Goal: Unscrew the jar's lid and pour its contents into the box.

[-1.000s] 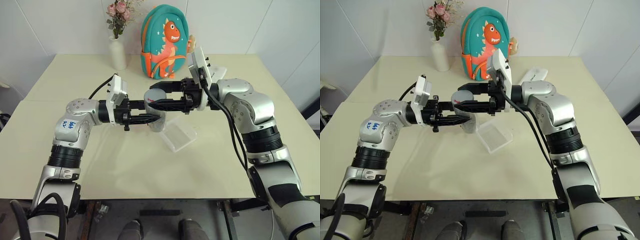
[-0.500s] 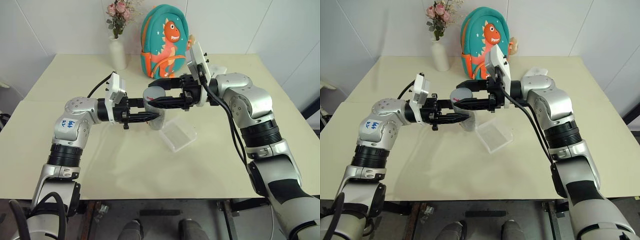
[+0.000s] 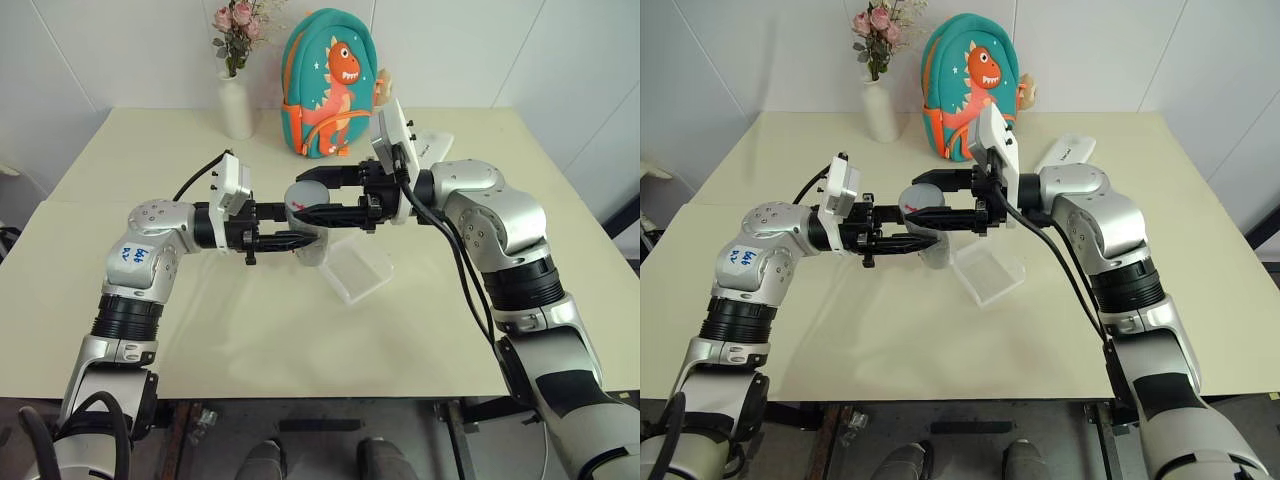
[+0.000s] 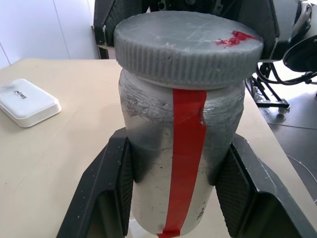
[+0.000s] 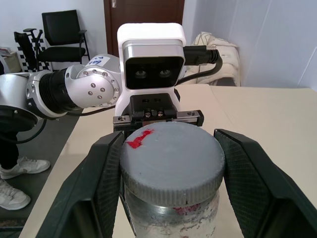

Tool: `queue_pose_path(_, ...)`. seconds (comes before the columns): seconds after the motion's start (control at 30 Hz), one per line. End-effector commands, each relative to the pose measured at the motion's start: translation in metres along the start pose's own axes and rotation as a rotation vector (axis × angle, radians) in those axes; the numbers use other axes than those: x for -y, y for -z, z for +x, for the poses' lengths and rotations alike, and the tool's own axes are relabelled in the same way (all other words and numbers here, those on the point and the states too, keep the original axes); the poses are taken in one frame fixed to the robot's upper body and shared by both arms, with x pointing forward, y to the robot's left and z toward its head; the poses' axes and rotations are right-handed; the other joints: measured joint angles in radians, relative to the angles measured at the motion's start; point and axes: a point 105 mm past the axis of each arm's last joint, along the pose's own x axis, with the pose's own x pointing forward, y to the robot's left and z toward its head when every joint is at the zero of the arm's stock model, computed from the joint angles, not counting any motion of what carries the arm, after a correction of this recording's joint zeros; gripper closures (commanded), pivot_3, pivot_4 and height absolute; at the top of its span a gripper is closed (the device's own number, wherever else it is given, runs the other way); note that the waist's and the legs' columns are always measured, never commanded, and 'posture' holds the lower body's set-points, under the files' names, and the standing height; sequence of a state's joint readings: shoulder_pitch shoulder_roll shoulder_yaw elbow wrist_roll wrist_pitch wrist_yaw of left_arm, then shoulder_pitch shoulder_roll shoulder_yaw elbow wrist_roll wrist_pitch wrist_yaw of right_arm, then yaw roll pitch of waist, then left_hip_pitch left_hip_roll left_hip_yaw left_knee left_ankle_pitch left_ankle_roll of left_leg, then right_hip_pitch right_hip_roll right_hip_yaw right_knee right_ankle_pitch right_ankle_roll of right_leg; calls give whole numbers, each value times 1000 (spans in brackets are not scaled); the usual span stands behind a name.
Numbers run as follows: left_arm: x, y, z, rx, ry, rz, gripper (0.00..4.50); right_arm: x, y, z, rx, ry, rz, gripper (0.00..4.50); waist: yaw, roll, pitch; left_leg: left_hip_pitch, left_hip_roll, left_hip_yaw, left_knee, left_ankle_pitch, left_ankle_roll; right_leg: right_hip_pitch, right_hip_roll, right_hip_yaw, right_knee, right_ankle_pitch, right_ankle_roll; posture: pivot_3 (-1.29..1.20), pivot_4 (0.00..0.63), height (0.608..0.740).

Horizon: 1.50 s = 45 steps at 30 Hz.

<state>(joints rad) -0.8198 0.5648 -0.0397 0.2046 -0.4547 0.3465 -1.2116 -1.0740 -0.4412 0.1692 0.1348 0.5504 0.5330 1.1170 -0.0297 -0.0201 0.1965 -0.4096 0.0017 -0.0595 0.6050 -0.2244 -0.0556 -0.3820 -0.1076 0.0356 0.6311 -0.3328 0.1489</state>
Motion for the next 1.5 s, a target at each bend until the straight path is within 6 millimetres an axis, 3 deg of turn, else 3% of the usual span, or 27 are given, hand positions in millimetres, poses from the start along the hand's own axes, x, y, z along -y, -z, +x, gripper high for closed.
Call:
queue_pose_path(0.03,27,36,14,-131,127,-67,2621,18,-77,-37,218,213,-199,1947,0,0,0,0,0,0,0,0,0,0,0,0,0,0,0,0,150,740)
queue_pose_path(0.2,21,36,13,-132,91,-65,2621,21,-76,-37,218,253,-186,1947,4,5,3,0,-1,1,1,0,0,0,-1,1,1,0,0,0,150,740)
queue_pose_path(0.4,21,32,15,-113,66,-64,2621,15,-73,-36,228,286,-165,1947,-1,0,6,-13,1,0,7,1,-1,-14,2,2,12,0,0,0,150,740)
queue_pose_path(0.57,22,30,17,-97,64,-71,2621,13,-72,-39,232,313,-152,1947,-1,3,8,-12,1,0,8,2,-1,-14,3,3,14,0,0,0,150,740)
queue_pose_path(0.73,13,-4,12,-15,31,-42,2621,14,-70,-49,216,352,-147,1947,1,3,8,-12,1,-1,8,3,-2,-14,3,3,15,0,-1,0,150,740)
queue_pose_path(0.87,8,-23,-4,-15,-13,-13,2621,21,-60,-70,165,451,-143,1947,2,3,8,-12,1,-1,8,3,-2,-14,3,3,14,0,-1,0,150,740)
queue_pose_path(1.0,-1,-41,-25,-17,-95,18,2621,27,-42,-105,89,594,-126,1947,1,3,8,-12,1,-1,7,3,-1,-14,3,3,12,0,-1,0,150,740)
queue_pose_path(1.17,-13,-48,-50,-60,-204,56,2621,26,-11,-145,-12,777,-77,1947,1,3,8,-12,1,0,7,3,-1,-14,3,3,12,0,-1,0,150,740)
queue_pose_path(1.3,-37,-41,-70,-107,-345,104,2621,5,55,-179,-205,949,33,1947,4,3,8,-12,2,-1,7,3,-1,-13,5,4,13,0,-1,0,150,740)
queue_pose_path(1.5,-59,-34,-62,-122,-404,194,2621,-26,116,-192,-295,1069,155,1947,5,3,9,-12,1,0,9,3,-1,-13,5,5,13,0,-1,0,150,740)
